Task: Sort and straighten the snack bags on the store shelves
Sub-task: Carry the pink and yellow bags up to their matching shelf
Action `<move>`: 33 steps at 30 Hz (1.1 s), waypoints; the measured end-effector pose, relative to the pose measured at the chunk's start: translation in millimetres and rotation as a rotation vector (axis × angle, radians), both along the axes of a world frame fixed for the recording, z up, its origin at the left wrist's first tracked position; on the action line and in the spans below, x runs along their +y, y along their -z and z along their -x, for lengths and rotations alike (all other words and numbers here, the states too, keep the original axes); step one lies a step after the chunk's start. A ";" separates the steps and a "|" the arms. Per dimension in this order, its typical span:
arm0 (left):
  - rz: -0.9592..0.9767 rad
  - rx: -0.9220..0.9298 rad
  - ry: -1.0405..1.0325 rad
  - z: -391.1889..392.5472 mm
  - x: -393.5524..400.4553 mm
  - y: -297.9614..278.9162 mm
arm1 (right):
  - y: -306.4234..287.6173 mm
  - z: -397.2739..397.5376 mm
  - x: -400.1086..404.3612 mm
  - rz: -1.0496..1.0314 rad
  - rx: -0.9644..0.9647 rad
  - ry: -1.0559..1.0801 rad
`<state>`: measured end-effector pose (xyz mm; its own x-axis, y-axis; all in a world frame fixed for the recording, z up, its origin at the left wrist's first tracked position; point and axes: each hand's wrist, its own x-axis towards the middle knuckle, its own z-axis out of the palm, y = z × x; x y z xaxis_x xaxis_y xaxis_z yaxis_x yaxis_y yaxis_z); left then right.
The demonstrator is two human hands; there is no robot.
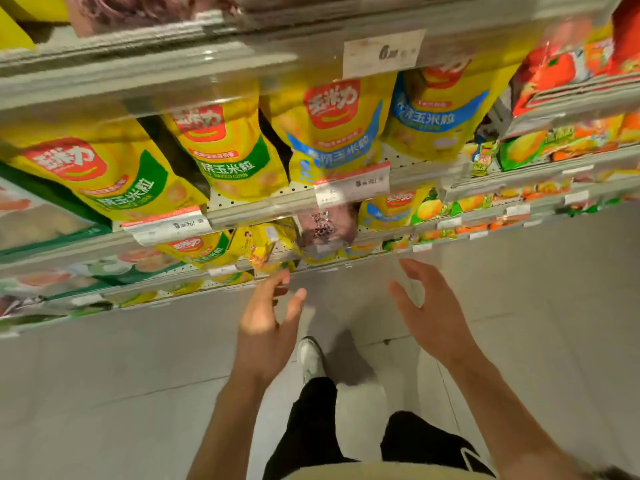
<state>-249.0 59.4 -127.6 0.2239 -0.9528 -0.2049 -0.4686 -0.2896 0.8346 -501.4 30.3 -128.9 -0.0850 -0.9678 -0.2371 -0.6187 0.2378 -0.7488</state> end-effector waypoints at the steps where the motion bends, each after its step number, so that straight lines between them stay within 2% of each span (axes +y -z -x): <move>1: -0.008 -0.007 -0.003 8.6 3.9 5.0 | 6.8 6.8 3.2 -0.013 -0.004 0.000; 6: -0.025 -0.040 -0.030 55.0 15.3 61.5 | 60.3 37.6 10.1 0.007 -0.035 -0.057; 10: 0.018 -0.035 -0.064 83.6 -1.3 128.4 | 131.8 51.2 -5.0 0.083 -0.009 -0.108; 14: 0.113 -0.052 -0.092 88.7 -35.3 204.2 | 205.5 55.7 -35.2 0.168 -0.026 -0.122; 20: 0.277 -0.083 -0.134 77.2 -121.5 306.7 | 322.1 43.1 -120.6 0.426 -0.071 -0.088; 25: 0.421 -0.103 -0.181 79.3 -187.1 356.0 | 391.1 22.8 -193.7 0.665 -0.006 -0.147; 29: 0.491 -0.163 -0.209 95.5 -214.4 380.5 | 421.1 17.3 -217.4 0.813 0.009 -0.136; 33: 0.538 -0.187 -0.276 119.8 -227.7 388.9 | 424.6 21.8 -222.7 0.805 -0.037 -0.177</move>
<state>-368.9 -168.3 -516.5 0.4619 -0.8137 0.3531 -0.5884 0.0168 0.8084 -523.2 -192.4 -553.5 0.0785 -0.8413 0.5349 -0.5682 -0.4786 -0.6694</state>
